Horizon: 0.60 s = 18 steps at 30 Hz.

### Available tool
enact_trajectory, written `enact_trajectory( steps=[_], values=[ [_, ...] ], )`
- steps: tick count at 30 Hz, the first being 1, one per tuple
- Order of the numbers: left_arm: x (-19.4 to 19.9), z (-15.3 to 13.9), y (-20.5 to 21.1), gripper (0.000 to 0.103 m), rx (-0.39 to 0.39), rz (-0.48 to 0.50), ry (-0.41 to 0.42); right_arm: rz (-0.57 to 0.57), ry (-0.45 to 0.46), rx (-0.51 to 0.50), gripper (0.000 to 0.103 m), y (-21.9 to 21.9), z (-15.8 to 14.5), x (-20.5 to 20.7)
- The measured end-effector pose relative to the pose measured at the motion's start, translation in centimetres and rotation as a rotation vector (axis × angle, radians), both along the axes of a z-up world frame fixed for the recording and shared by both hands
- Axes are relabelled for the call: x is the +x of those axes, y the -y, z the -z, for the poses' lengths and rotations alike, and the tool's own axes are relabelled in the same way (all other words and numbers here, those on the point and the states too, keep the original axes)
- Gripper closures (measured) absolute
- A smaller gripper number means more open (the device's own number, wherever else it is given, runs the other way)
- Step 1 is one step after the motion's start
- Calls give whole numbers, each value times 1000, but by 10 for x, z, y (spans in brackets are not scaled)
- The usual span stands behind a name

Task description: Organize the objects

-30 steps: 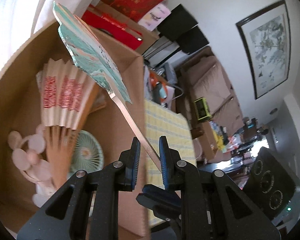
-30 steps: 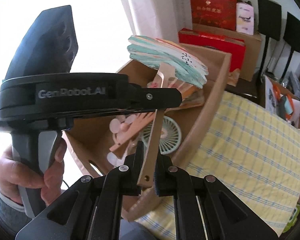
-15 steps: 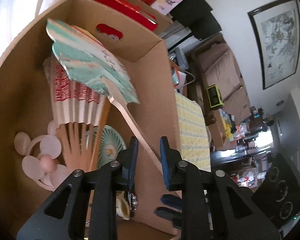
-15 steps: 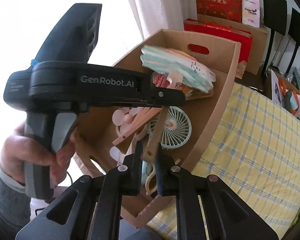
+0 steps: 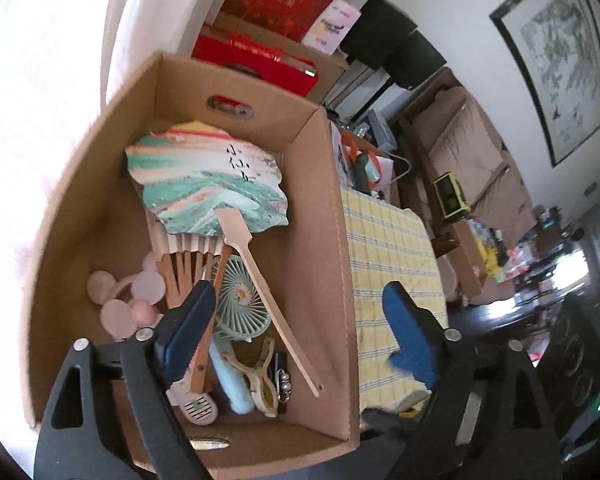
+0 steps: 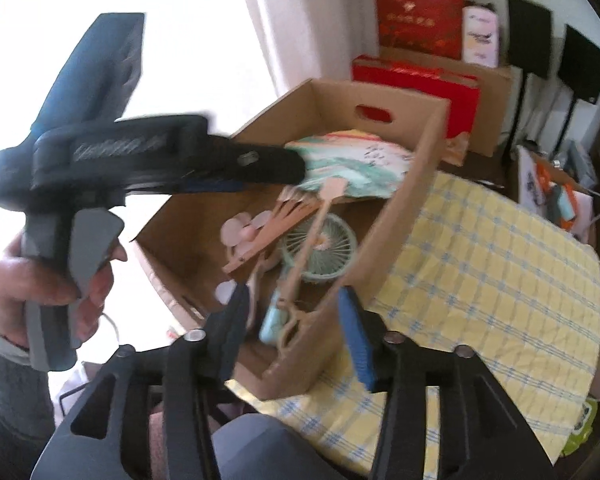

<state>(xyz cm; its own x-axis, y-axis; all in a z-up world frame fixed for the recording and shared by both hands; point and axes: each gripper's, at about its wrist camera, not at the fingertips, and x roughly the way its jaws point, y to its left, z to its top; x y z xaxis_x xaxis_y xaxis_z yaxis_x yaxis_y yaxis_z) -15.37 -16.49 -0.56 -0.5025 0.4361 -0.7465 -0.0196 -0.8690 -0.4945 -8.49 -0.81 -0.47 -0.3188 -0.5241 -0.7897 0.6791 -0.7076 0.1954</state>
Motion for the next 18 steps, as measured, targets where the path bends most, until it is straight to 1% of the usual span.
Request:
enact_trajectory(
  steps=[3, 7, 9, 13, 17, 18],
  values=[
    [12, -8, -6, 13, -44, -4, -31, 50, -34, 13, 41, -16, -5, -2],
    [26, -15, -16, 5, -96, -4, -64, 105, -57, 30, 30, -36, -8, -4],
    [33, -17, -22, 3, -125, 1, -77, 128, -78, 39, 29, -45, -11, -3],
    [45, -20, -37, 1, -178, 20, -90, 166, -92, 35, 24, -64, -15, -2],
    [57, -23, -48, 0, -188, 23, -104, 198, -106, 33, 23, -80, -18, 0],
    [59, -23, -50, 0, -188, 22, -104, 207, -109, 34, 21, -84, -18, 1]
  ],
)
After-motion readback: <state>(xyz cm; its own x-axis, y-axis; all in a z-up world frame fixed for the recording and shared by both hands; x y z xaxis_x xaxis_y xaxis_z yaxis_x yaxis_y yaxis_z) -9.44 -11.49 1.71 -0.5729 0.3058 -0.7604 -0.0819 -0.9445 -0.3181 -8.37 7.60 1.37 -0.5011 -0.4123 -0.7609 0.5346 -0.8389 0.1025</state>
